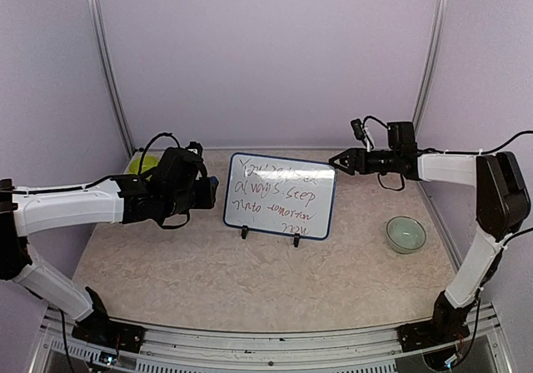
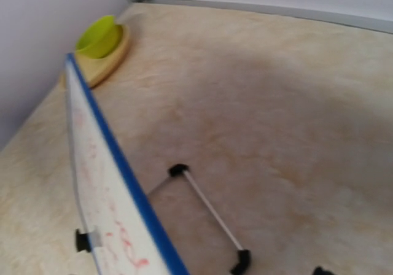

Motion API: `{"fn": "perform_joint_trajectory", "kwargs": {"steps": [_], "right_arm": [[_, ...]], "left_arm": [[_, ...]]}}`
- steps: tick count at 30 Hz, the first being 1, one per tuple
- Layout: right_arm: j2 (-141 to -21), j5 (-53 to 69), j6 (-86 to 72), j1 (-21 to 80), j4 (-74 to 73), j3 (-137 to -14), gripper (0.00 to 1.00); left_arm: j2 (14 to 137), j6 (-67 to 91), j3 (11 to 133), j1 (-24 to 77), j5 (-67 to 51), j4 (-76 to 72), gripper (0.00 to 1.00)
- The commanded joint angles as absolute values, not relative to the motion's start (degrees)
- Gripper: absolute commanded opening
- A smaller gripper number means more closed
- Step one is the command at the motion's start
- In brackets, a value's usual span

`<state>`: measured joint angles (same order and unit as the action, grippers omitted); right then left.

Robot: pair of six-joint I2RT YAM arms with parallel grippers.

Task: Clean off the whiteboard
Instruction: Hold the whiteboard at the center of the board.

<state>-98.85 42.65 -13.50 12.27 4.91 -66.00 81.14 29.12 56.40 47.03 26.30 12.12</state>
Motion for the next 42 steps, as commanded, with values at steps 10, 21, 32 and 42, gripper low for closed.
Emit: {"fn": "perform_joint_trajectory", "kwargs": {"steps": [10, 21, 32, 42], "right_arm": [[-107.82, 55.78, -19.06, 12.65, 14.34, -70.06, 0.6], [-108.65, 57.52, -21.29, 14.07, 18.11, -68.32, 0.37], [-109.57, 57.65, -21.84, 14.35, 17.7, -69.66, 0.28], [-110.02, 59.52, -24.67, 14.92, 18.78, -69.31, 0.0]], "left_arm": [[81.62, 29.14, 57.19, 47.83, 27.77, 12.09, 0.19], [83.3, 29.28, 57.82, 47.99, 27.69, 11.84, 0.19], [83.67, 29.27, 57.52, 48.16, 28.21, 11.77, 0.19], [83.5, 29.32, 57.19, 48.16, 28.47, 11.73, 0.19]]}}
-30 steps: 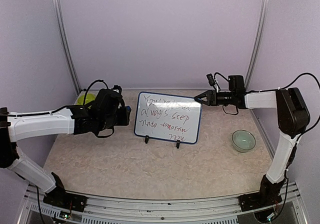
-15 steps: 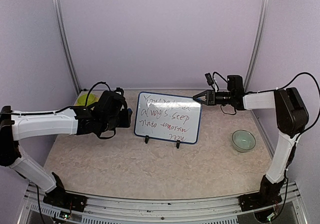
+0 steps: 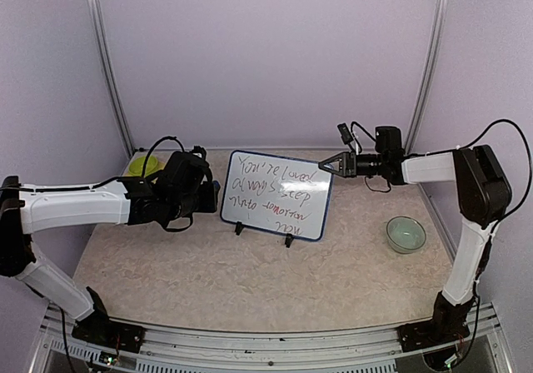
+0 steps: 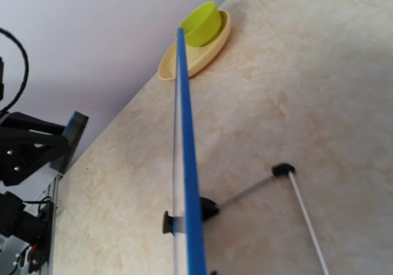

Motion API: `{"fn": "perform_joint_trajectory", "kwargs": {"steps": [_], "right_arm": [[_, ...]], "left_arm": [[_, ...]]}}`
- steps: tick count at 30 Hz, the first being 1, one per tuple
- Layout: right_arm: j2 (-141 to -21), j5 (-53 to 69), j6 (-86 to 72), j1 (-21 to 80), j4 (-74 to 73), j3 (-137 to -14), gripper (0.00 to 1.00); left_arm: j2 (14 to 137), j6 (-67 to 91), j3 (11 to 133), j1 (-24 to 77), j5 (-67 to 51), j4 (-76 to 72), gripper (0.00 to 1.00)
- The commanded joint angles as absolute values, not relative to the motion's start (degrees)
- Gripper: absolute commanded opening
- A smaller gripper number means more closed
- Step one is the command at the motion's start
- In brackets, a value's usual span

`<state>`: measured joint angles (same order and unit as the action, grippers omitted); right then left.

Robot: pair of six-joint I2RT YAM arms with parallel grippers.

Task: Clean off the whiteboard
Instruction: Hold the whiteboard at the center of the board.

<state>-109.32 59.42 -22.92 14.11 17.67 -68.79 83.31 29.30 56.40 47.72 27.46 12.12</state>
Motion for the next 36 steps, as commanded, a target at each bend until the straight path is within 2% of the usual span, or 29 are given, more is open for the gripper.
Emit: {"fn": "perform_joint_trajectory", "kwargs": {"steps": [1, 5, 13, 23, 36], "right_arm": [[-109.71, 59.68, -25.19, 14.99, 19.1, -68.96, 0.0], [-107.26, 58.59, -27.74, 15.66, 21.25, -65.88, 0.0], [-99.9, 49.07, -22.5, 19.12, 19.06, -57.49, 0.0], [-88.07, 42.37, -22.66, 21.18, 22.34, -44.34, 0.0], [-73.78, 34.51, -23.38, 24.61, 19.72, -33.42, 0.0]], "left_arm": [[83.45, 29.29, 57.18, 48.16, 28.46, 11.77, 0.19], [83.24, 29.38, 56.9, 48.16, 28.76, 11.64, 0.19], [83.06, 29.38, 56.43, 48.16, 28.96, 11.16, 0.19], [83.37, 29.4, 56.6, 48.42, 28.41, 10.5, 0.19], [83.56, 29.28, 57.33, 48.78, 28.09, 10.29, 0.19]]}}
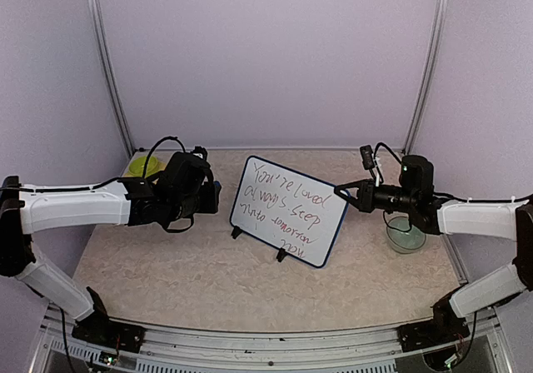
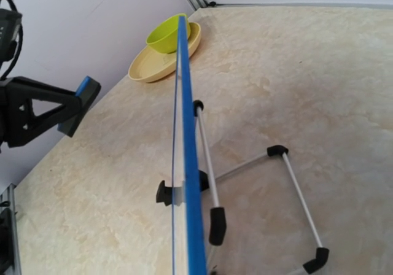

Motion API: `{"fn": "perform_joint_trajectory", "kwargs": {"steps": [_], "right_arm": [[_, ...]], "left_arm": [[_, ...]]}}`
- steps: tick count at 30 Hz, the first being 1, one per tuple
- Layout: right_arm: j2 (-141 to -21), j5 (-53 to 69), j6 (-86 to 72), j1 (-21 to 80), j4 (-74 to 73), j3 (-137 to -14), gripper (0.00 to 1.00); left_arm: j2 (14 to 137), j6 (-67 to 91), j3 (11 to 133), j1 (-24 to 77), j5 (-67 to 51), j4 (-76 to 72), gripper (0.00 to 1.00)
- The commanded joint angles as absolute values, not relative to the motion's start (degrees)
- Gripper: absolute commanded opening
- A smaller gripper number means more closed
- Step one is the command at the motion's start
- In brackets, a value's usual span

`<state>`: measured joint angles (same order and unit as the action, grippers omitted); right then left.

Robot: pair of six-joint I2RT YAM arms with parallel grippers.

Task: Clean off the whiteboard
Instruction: Hold the whiteboard at the center of the board, then erase the center of the whiteboard.

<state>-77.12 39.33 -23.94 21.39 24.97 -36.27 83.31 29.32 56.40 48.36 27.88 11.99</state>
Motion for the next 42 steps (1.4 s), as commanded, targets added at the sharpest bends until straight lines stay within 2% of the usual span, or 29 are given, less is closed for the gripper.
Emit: {"fn": "perform_joint_trajectory", "kwargs": {"steps": [1, 8, 13, 22, 32, 42], "right_arm": [[-72.69, 32.09, -23.94, 25.65, 19.12, -32.92, 0.0], [-65.36, 14.84, -29.51, 36.32, 18.06, -28.22, 0.0], [-65.16, 10.41, -29.4, 37.84, 16.66, -27.71, 0.0], [-71.65, 11.61, -24.19, 37.97, 16.63, -32.36, 0.0], [-73.47, 13.38, -17.58, 37.97, 14.01, -34.82, 0.0], [-72.1, 13.45, -15.66, 37.97, 12.23, -35.83, 0.0]], "left_arm": [[83.58, 29.29, 57.39, 48.86, 28.04, 10.26, 0.19], [83.91, 29.28, 58.05, 49.22, 27.86, 10.22, 0.19], [84.51, 29.01, 58.67, 49.31, 27.7, 10.2, 0.19], [85.11, 22.54, 58.72, 49.31, 25.83, 2.93, 0.19], [85.7, 7.43, 55.7, 47.85, 13.02, -14.37, 0.2], [90.16, 2.86, 55.77, 42.35, 6.17, -18.23, 0.2]]}}
